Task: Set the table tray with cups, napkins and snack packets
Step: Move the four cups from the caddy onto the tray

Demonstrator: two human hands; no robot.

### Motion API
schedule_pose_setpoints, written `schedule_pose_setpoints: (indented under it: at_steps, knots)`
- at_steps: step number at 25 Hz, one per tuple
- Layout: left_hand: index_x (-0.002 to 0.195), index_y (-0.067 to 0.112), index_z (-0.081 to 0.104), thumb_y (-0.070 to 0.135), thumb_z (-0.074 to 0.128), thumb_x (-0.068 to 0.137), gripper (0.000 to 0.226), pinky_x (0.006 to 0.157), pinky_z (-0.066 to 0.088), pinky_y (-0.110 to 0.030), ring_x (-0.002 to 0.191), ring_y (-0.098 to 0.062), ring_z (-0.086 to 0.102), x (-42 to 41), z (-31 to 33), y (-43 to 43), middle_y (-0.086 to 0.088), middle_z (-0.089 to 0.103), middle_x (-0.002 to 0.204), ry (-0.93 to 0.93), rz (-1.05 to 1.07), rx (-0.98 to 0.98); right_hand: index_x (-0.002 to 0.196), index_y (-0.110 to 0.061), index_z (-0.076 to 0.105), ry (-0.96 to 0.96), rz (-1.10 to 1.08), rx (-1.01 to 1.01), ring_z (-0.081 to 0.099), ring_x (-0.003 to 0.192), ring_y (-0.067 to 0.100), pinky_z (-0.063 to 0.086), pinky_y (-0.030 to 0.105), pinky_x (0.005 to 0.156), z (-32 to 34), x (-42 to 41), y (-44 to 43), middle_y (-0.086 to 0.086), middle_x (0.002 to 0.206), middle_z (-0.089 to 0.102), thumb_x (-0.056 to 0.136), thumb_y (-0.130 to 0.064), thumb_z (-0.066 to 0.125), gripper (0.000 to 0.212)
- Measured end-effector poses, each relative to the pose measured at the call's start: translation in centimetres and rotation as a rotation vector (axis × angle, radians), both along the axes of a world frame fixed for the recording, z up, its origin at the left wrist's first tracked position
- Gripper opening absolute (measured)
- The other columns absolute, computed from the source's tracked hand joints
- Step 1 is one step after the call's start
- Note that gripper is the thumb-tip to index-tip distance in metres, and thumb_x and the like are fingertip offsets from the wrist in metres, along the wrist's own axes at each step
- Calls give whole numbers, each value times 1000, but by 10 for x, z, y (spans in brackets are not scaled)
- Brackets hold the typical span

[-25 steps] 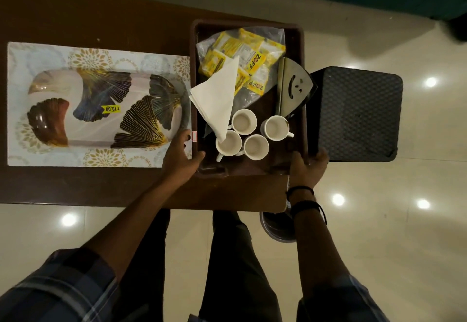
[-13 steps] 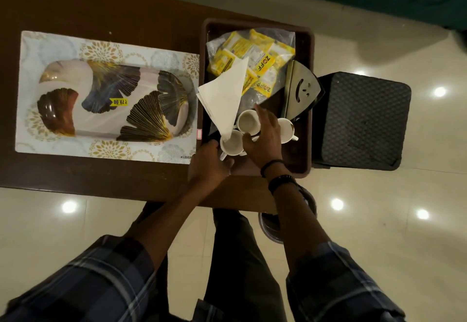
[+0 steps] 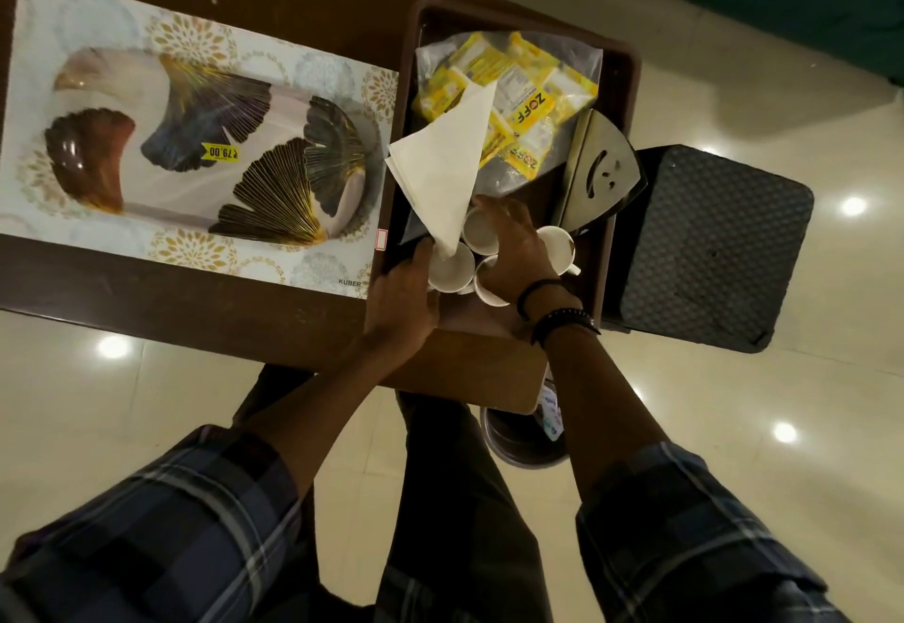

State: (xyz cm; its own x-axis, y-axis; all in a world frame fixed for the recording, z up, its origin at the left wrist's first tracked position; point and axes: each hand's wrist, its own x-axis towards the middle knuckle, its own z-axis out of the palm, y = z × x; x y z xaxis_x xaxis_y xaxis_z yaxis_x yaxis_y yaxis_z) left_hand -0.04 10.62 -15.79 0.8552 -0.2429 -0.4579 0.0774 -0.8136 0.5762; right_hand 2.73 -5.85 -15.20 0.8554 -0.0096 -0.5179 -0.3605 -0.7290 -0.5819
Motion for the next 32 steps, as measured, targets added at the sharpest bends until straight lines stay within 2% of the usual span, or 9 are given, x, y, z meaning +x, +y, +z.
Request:
schedule_pose_setpoints:
  at_steps: [4,7,11,16,20,23,26,30,32]
  knots:
    - [134,17,41,11,71,76,65,86,53,-38,106,-30,62,1,15,11,-9,64,117,50,43,-112,140,-19,39,86,-29,41,37,133,31,38,37,102,-3,5,3,16,141,40,60,-29,65,84]
    - [132,15,46,15,74,76,63,87,44,-29,112,-27,60,2,31,27,-8,63,122,37,49,-129,141,-20,39,77,-49,29,35,134,31,36,39,104,-6,7,3,16,140,41,69,-20,75,80]
    - [133,17,46,18,74,78,61,89,46,-36,108,-25,62,11,50,49,-7,65,119,7,107,-182,133,-19,49,-23,-83,-85,47,123,31,42,35,100,-12,6,9,14,133,50,73,-13,74,66]
    - [134,19,44,21,74,78,64,79,51,-33,89,-20,66,29,58,65,-7,69,109,20,160,-253,124,-15,57,-186,-224,-121,54,115,28,30,13,86,-2,-4,16,12,126,57,70,-5,74,57]
    - [132,17,46,23,76,76,63,76,52,-31,89,-18,66,37,58,82,-6,69,109,-12,175,-316,116,-11,59,-311,-364,-106,58,108,25,36,20,86,27,-14,19,7,116,63,66,-6,74,53]
    - [131,18,44,24,77,75,65,69,46,-24,81,-14,61,42,58,103,-3,67,101,-12,191,-295,115,-10,58,-372,-421,-43,56,105,16,39,11,83,55,-13,36,-2,111,62,66,-7,77,52]
    - [128,17,44,25,79,72,66,62,42,-14,75,-7,59,48,59,128,4,63,97,-40,223,-277,118,-10,54,-399,-343,60,54,110,10,43,16,92,74,-5,62,-4,117,59,70,-10,77,53]
    - [126,12,43,20,80,72,66,64,53,-26,71,-7,60,58,58,172,5,60,97,-70,310,-277,116,-6,53,-393,-236,170,55,108,17,46,26,91,76,19,110,2,116,60,70,-14,74,51]
    - [127,11,42,19,79,73,67,64,49,-20,68,-7,59,63,56,194,3,60,93,-75,340,-240,116,-8,54,-388,-165,193,55,109,21,45,29,94,69,30,135,3,117,61,69,-16,73,51]
